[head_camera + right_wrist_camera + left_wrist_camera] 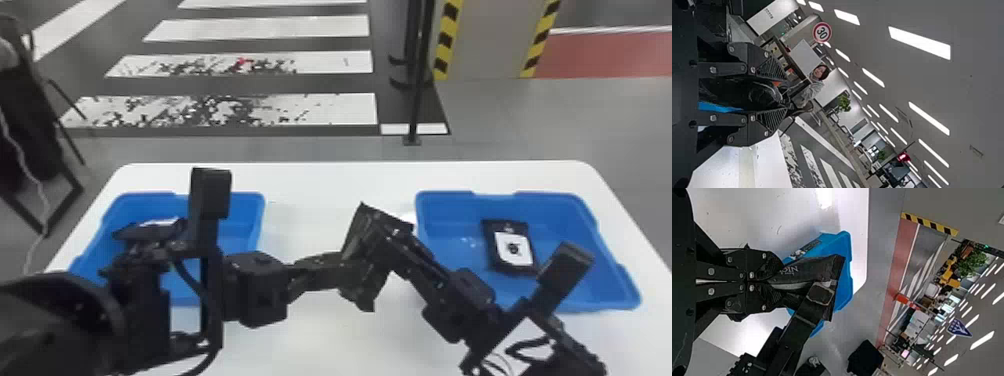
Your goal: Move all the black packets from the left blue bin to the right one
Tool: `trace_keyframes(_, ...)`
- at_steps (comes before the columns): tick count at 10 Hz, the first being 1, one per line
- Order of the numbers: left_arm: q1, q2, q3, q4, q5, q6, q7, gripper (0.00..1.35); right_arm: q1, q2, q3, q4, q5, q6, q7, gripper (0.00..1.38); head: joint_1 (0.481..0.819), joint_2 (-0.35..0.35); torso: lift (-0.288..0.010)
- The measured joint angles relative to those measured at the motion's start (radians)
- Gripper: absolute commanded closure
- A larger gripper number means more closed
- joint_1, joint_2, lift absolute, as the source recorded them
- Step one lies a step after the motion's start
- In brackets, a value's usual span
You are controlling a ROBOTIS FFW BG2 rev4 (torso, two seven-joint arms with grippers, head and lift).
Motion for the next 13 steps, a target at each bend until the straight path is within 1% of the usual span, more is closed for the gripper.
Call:
trace_keyframes(1, 0.0, -0.001, 0.001, 0.0, 0.0, -0.003, 0.0, 1.19, 0.0, 0.0, 0.0, 0.001, -0.002, -0.003, 0.001, 1.28, 0.695, 0.075, -0.154)
trace_keyframes(2, 0.002, -0.005, 0.006, 0.006, 0.007, -0.016, 0.0, 0.93, 0.0, 0.0, 0.0, 0.002, -0.01, 0.004, 0.006, 1.28, 0.695, 0.076, -0.154)
trace_keyframes(3, 0.014, -0.016, 0.022, 0.024, 0.032, -0.052, 0.0, 0.52, -0.003, -0.001, 0.0, 0.004, -0.026, 0.018, 0.009, 1.28, 0.695, 0.078, -0.154)
trace_keyframes(4, 0.041, -0.032, 0.055, 0.036, 0.05, -0.108, -0.001, 0.27, -0.009, -0.003, -0.01, 0.013, -0.038, 0.024, 0.01, 1.28, 0.695, 0.083, -0.154)
trace_keyframes(5, 0.07, -0.041, 0.087, 0.038, 0.056, -0.152, -0.007, 0.2, -0.025, -0.006, -0.034, 0.028, -0.042, 0.025, 0.009, 1.28, 0.695, 0.084, -0.154)
trace_keyframes(7, 0.109, -0.041, 0.147, 0.023, 0.065, -0.206, -0.014, 0.21, -0.08, -0.023, -0.094, 0.083, -0.042, 0.055, 0.011, 1.28, 0.695, 0.075, -0.154)
trace_keyframes(10, 0.144, -0.043, 0.241, -0.008, 0.07, -0.212, -0.012, 0.22, -0.2, -0.06, -0.146, 0.232, -0.024, 0.07, 0.01, 1.28, 0.695, 0.067, -0.154)
trace_keyframes(12, 0.15, -0.044, 0.274, -0.014, 0.072, -0.209, -0.012, 0.22, -0.274, -0.07, -0.195, 0.333, 0.034, 0.071, 0.001, 1.27, 0.695, 0.041, -0.154)
trace_keyframes(13, 0.152, -0.044, 0.284, -0.016, 0.07, -0.208, -0.011, 0.22, -0.3, -0.07, -0.223, 0.374, 0.069, 0.068, -0.009, 1.2, 0.695, 0.018, -0.154)
